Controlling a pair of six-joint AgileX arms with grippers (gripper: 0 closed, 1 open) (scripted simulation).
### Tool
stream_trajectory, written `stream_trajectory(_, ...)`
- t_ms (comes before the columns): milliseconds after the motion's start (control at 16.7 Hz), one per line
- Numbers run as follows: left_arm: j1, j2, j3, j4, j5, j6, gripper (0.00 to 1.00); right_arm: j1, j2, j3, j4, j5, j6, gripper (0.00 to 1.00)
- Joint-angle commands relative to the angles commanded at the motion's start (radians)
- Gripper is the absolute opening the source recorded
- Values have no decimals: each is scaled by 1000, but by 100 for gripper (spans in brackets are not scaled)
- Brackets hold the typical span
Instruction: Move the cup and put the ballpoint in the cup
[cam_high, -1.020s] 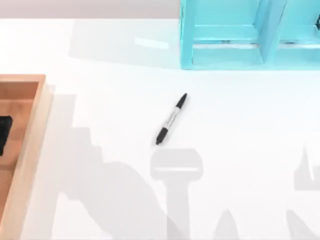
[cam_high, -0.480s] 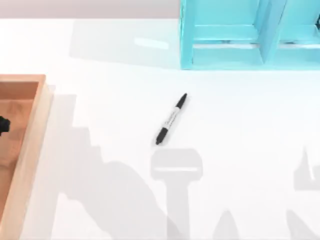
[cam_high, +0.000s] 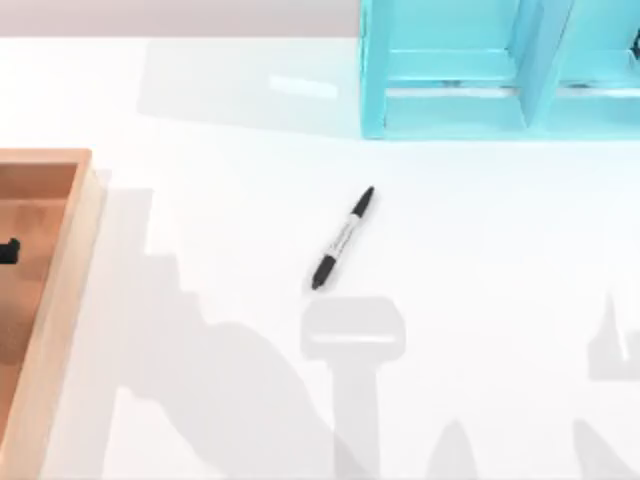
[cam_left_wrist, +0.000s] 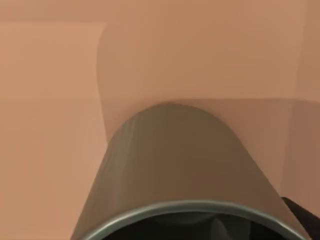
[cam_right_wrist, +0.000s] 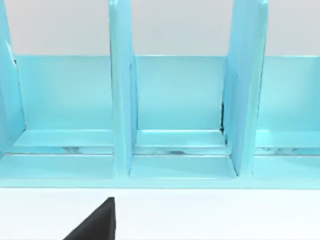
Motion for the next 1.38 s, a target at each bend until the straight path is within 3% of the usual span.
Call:
stream_trajectory(600,5,-1,10,-9,1,-1,0,0,0,0,0,0,0,100)
stream_trajectory(960,-10,-11,177,-182,13,-74,0,0,0,0,0,0,0,100)
stream_trajectory(1140,-111,-19,292,-322,14,-171,0,0,0,0,0,0,0,100)
stream_trajectory(1380,-324,-45,428,-493,9,-339,0,0,0,0,0,0,0,100)
